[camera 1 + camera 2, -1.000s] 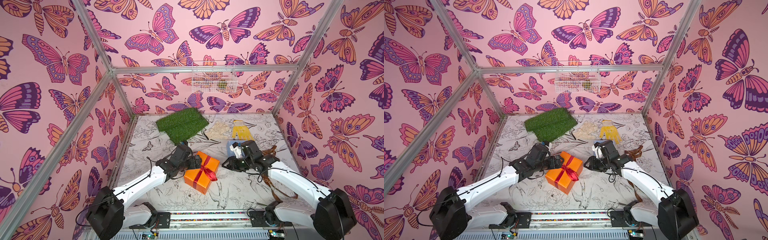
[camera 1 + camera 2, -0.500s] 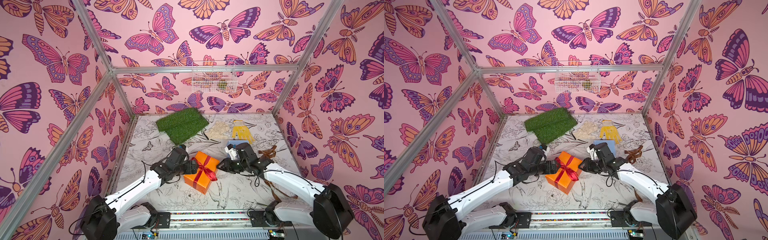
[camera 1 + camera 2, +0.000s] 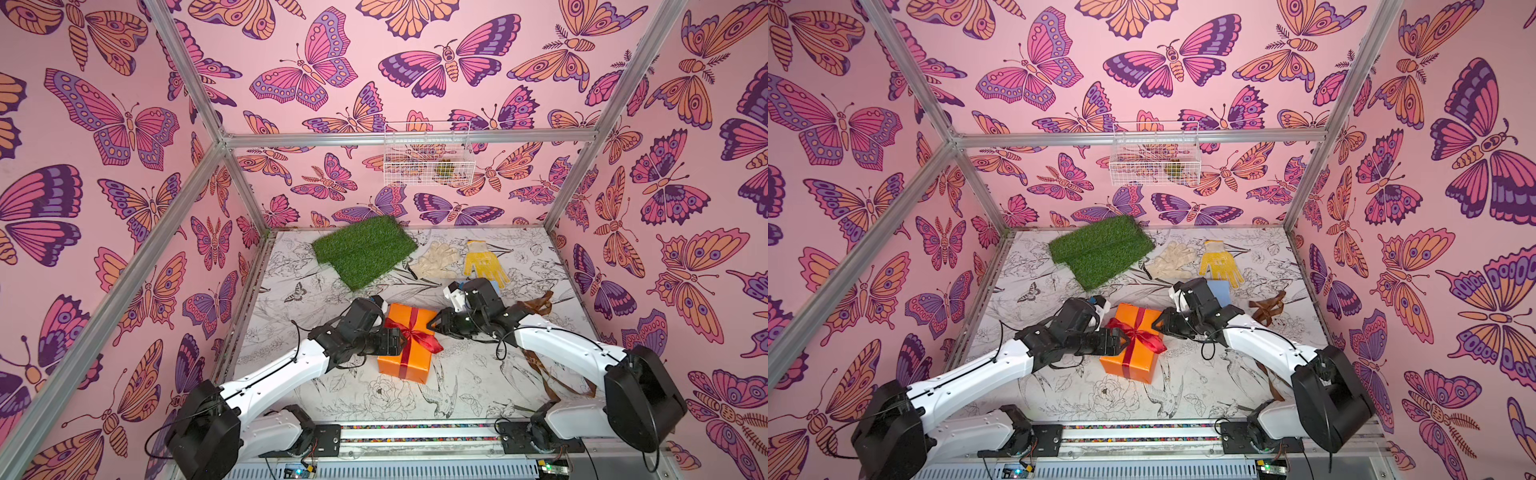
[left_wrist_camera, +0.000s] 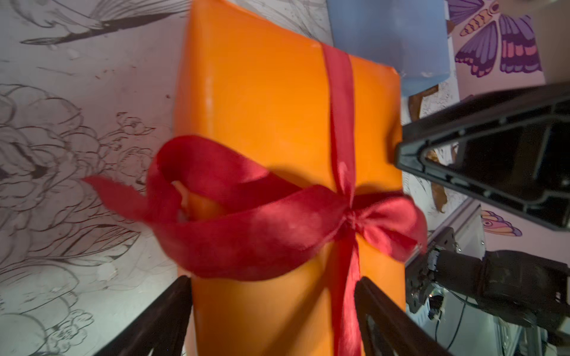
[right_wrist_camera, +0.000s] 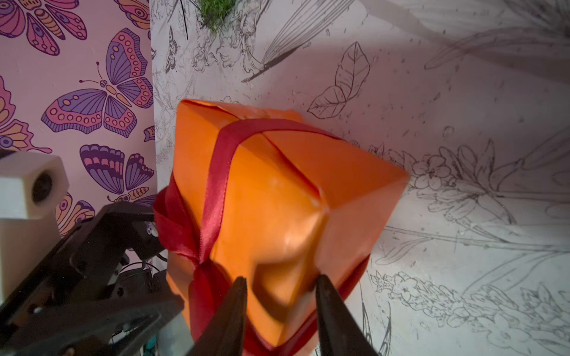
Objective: Untie the ribbon bows on the gift boxes
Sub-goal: Adjust the gift box at the center of the board, then untie the ribbon from the gift box.
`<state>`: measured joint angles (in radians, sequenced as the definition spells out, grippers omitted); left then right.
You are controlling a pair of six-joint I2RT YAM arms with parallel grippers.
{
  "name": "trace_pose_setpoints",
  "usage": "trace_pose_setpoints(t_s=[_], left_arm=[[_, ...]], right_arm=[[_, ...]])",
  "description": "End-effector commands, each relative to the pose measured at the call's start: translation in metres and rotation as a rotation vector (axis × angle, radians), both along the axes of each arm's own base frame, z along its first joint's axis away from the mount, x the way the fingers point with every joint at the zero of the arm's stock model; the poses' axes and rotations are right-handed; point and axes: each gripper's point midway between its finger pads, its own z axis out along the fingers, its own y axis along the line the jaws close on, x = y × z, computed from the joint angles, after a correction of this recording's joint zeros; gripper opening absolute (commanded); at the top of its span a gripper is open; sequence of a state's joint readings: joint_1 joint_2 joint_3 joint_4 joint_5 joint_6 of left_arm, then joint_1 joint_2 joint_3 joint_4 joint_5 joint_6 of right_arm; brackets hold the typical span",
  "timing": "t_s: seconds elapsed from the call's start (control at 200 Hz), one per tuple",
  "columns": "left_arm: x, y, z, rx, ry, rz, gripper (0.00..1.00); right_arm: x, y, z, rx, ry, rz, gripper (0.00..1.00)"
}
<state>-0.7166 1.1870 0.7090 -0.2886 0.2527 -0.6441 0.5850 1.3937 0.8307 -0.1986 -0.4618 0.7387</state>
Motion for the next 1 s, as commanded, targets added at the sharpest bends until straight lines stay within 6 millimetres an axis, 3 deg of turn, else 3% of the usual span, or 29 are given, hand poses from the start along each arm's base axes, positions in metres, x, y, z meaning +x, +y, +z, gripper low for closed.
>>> trace_pose_setpoints(t_s=[0.0, 0.135, 0.29, 0.476, 0.716, 0.826, 0.996], left_arm=[[-0.006, -0.022, 0.006, -0.108, -0.001, -0.054, 0.84], [-0.006, -0.03, 0.008, -0.135, -0.003, -0.064, 0.83], [-0.001, -0.017, 0.004, -0.102, -0.035, 0.004, 0.83], [0.003, -0.004, 0.01, -0.077, -0.075, 0.05, 0.84], [0.016, 0.008, 0.023, -0.047, -0.107, 0.067, 0.87], [0.025, 0.009, 0.032, -0.05, -0.124, 0.074, 0.87], [0.05, 0.022, 0.041, -0.01, -0.165, 0.141, 0.87]], right_arm=[[0.012, 0.007, 0.012, -0.019, -0.04, 0.033, 0.39], [0.03, 0.003, 0.016, -0.032, -0.037, 0.028, 0.39], [0.036, -0.01, 0.018, -0.117, -0.051, 0.036, 0.4], [0.03, -0.032, 0.015, -0.265, -0.069, 0.071, 0.44], [0.007, -0.049, 0.043, -0.313, -0.143, 0.155, 0.47], [-0.004, -0.051, 0.041, -0.299, -0.113, 0.159, 0.47], [-0.007, -0.036, 0.036, -0.157, -0.074, 0.098, 0.45]])
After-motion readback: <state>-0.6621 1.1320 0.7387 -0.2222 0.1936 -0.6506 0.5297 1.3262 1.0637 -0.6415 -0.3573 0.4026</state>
